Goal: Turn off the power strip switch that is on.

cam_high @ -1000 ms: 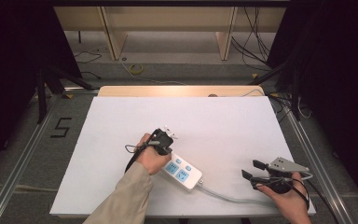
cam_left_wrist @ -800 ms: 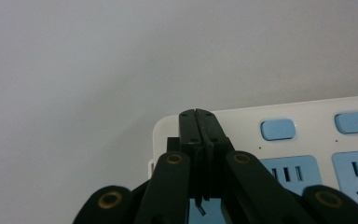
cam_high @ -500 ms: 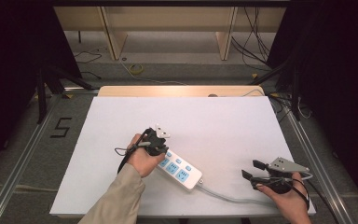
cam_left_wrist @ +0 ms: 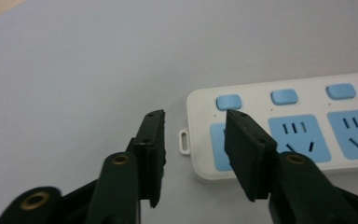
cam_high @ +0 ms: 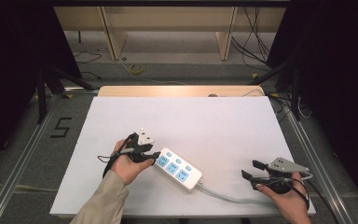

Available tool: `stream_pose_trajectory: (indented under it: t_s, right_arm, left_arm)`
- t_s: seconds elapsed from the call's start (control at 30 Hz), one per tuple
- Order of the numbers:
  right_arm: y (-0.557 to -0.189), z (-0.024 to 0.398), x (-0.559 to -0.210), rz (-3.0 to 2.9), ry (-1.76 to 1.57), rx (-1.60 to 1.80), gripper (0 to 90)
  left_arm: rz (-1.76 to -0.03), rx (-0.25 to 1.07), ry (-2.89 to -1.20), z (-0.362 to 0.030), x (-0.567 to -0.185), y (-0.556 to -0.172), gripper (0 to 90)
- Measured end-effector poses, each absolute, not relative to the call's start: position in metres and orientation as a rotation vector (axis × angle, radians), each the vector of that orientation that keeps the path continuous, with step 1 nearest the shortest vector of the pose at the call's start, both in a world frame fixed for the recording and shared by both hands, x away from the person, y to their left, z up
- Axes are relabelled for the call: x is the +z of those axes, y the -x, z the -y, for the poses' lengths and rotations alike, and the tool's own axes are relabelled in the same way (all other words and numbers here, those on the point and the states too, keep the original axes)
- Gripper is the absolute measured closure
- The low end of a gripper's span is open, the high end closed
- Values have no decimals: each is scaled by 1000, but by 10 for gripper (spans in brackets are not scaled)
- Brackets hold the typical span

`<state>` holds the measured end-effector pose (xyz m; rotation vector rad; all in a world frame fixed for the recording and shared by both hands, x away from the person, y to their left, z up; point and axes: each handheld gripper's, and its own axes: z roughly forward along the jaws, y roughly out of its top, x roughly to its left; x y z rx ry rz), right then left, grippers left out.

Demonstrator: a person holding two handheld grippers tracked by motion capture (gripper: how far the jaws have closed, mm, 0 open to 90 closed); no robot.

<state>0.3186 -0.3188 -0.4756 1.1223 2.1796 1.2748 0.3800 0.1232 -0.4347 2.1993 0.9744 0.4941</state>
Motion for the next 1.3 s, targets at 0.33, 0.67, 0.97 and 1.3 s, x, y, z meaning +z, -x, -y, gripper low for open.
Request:
stream_pose_trajectory:
  t_s: [0.33, 0.67, 0.97, 1.3]
  right_arm:
    - [-319, 318, -476, -2182, -1121, 1276, 365]
    - [-319, 318, -476, -2186, -1117, 1277, 362]
    - [-318, 318, -476, -2187, -1119, 1280, 360]
    - [-317, 318, -475, -2187, -1109, 1282, 358]
  left_arm:
    - [-1013, 546, -2117, -152, -440, -371, 328]
    - [-1024, 610, -2056, -181, -451, -355, 228]
    - [-1086, 645, -2008, -203, -461, -343, 197]
    - [-1150, 693, -1984, -210, -477, -352, 173]
